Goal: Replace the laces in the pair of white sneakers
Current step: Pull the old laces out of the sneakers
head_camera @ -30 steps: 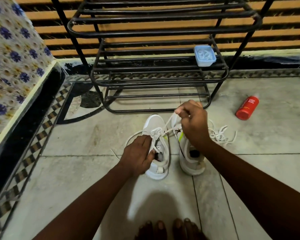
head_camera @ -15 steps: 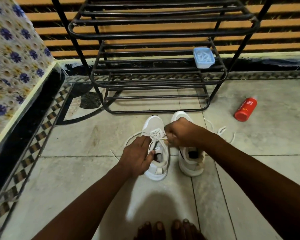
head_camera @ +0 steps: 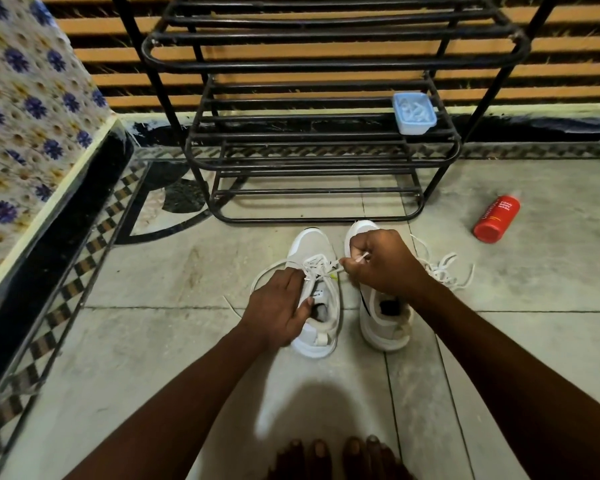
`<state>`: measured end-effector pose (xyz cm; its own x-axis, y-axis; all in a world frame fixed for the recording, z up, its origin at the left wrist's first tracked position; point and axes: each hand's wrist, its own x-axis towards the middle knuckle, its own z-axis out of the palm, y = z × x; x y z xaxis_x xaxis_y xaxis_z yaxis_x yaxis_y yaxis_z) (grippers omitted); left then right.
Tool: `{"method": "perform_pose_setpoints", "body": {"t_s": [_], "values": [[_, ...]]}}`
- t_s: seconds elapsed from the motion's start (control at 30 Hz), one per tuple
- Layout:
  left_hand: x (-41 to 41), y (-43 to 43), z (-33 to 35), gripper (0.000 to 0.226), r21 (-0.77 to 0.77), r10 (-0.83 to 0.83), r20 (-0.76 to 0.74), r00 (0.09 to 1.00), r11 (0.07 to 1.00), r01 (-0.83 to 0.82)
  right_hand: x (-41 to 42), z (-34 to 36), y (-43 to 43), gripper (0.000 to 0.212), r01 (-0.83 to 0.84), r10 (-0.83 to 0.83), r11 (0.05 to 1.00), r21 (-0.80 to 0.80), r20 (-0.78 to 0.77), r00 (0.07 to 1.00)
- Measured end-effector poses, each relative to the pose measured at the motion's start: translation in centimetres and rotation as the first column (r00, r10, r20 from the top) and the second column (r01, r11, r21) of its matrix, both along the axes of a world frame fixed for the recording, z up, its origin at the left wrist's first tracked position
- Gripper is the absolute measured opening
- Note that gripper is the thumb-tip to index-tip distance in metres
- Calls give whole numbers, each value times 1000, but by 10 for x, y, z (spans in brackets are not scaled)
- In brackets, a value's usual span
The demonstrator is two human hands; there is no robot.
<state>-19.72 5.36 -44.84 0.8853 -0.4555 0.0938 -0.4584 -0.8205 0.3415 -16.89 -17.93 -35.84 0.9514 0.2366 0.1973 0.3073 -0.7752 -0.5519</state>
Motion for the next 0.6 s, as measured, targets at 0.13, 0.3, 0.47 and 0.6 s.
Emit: {"method": "perform_pose_setpoints", "body": {"t_s": [0.13,0.3,0.47,0.6], "values": [[0,-1,2,41,9,11,-10,1000,1000,-11,-8,-3,7,40,56,-56,992,115,-2,998],[0,-4,3,35,32,24,-38,999,999,-22,-22,-6,12,27,-81,88,986,149,-44,995],[4,-4,4,37,39,57,-36,998,998,-55,-28,-3,11,25,-243,243,970,8,-80,967],[4,-5,3,34,56,55,-10,998,997,-54,-33,-1,21,17,-427,407,899,-100,-171,897]]}}
